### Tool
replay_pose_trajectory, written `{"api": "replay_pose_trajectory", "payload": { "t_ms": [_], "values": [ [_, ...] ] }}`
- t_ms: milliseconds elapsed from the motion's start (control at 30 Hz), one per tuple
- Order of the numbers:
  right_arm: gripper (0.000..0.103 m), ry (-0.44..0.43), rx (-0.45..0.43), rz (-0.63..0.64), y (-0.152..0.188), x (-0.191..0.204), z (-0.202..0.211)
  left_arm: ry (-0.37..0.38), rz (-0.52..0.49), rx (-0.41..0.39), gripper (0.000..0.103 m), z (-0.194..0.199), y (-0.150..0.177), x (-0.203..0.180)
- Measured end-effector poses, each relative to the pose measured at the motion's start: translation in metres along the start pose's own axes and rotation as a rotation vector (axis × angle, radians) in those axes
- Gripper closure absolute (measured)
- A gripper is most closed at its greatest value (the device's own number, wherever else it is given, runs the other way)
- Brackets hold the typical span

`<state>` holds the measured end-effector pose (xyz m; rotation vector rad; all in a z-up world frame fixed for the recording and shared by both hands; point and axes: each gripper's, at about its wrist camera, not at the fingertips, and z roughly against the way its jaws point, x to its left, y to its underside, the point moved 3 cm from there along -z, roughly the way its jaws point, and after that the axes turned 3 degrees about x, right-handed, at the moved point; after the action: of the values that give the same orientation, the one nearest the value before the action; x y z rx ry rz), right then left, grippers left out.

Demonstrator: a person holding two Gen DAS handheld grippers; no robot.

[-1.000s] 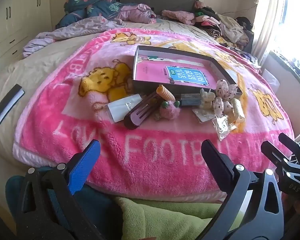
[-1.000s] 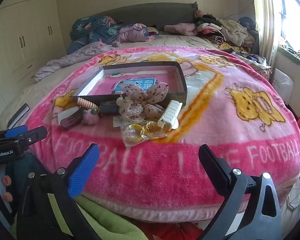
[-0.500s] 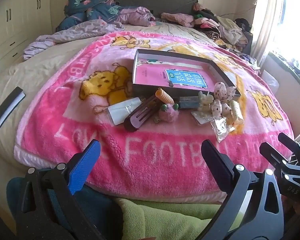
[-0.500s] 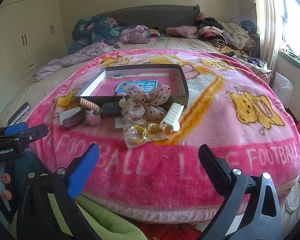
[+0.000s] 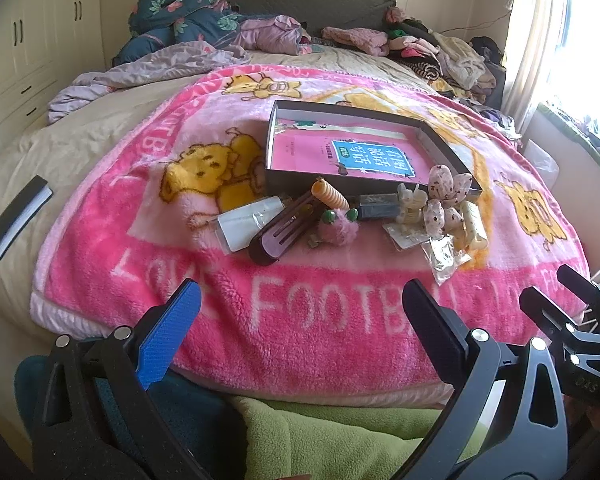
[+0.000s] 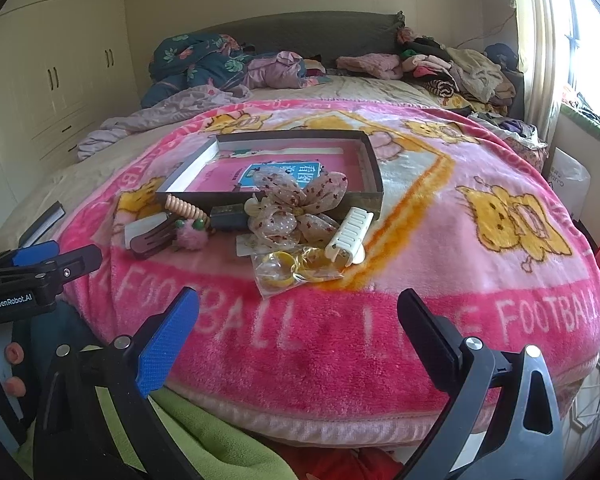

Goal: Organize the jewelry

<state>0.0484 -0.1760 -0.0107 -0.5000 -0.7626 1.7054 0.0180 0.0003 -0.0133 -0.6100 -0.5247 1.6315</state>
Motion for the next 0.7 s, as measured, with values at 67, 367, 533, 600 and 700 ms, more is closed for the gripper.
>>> {"api": "replay_pose_trajectory", "payload": {
  "t_ms": [67,367,533,600,700],
  "values": [
    [0.006,-0.002,0.001,-0.001,-0.0001,0.0001,0.0,0.001,0.002,-0.001,0.01,0.0002,0.0002,-0.0001],
    [0.006,-0.002,0.0,0.0,0.0,0.0002,0.0001,-0.002,0.001,0.0,0.01,0.0007,0.0004,-0.0015],
    [0.006,-0.003,0.001,0.001,-0.0002,0.0001,0.0002,-0.003,0.001,-0.003,0.01,0.0008,0.0005,-0.0016],
    [0.006,-0.005,0.002,0.003,-0.0004,0.001,-0.0003,-0.004,0.003,-0.003,0.01,0.0004,-0.0002,-0.0012],
    [0.006,-0.006,0.001,0.006,-0.0003,0.0018,-0.0007,-0.004,0.001,-0.002,0.01,0.0,-0.0005,-0.0014]
  ]
}}
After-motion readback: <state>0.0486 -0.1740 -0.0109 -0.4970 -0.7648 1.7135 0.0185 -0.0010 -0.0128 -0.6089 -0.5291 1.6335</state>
